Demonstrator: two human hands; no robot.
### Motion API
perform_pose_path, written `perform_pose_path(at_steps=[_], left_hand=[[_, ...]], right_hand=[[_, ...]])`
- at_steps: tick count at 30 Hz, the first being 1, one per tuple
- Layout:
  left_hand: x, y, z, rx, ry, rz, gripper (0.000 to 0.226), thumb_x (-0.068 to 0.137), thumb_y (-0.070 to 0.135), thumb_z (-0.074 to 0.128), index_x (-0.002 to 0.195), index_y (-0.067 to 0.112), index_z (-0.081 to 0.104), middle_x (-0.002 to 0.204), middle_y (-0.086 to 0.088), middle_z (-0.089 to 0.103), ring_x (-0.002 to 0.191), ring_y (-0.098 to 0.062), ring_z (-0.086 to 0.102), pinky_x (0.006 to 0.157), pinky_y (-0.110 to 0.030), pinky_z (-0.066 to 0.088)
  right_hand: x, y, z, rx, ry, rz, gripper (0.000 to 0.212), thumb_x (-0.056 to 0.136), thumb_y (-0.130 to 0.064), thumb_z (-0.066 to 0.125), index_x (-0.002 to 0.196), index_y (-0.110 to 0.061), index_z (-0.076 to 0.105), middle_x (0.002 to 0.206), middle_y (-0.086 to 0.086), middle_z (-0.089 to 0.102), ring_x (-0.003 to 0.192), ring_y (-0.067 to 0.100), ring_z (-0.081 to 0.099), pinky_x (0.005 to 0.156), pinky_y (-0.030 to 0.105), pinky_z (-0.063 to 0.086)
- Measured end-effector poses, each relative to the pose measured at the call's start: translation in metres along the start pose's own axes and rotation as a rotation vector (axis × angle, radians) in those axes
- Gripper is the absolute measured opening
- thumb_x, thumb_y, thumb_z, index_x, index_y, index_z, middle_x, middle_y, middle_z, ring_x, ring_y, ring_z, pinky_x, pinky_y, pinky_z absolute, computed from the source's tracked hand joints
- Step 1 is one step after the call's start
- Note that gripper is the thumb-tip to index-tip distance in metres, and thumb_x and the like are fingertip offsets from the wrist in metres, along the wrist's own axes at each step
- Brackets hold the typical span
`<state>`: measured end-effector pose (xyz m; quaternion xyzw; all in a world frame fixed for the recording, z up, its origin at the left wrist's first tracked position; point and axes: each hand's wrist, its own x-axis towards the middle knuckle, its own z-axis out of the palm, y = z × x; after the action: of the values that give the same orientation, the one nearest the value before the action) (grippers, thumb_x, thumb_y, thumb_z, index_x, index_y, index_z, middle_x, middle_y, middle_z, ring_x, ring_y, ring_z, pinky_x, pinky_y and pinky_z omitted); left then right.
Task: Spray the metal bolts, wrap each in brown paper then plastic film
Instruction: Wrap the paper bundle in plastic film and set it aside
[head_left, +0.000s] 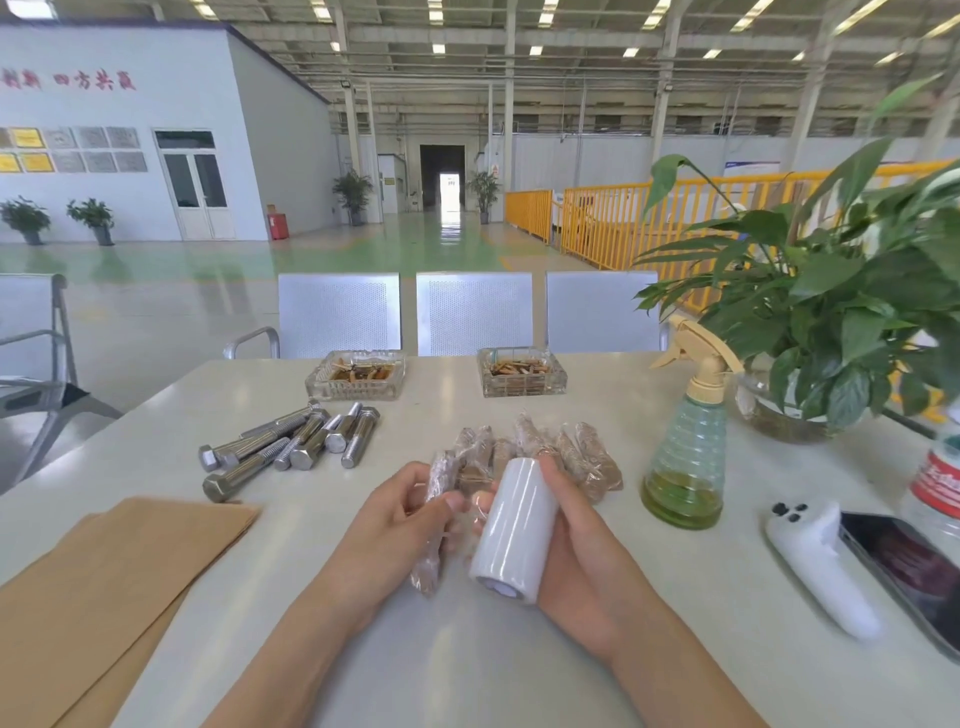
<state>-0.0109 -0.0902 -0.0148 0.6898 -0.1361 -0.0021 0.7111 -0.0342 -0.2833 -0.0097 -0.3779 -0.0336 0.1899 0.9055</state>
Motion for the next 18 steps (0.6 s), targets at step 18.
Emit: perform_pose_path(at_steps=[18], left_hand=[[0.001, -0.004, -0.003, -0.097, 0.051, -0.042, 0.006, 0.094, 0.012, 0.071, 0.098, 0.010, 0.074, 0.096, -0.031, 0.073, 0.080, -0.030, 0.071, 0.071, -0.041, 0.058]], right_hand=[[0.000, 0.000, -0.011, -0.100, 0.081, -0.070, 0.054, 0.078, -0.027, 0.086, 0.123, -0.004, 0.067, 0.096, 0.018, 0.072, 0.084, 0.030, 0.073, 0.074, 0.040, 0.061]])
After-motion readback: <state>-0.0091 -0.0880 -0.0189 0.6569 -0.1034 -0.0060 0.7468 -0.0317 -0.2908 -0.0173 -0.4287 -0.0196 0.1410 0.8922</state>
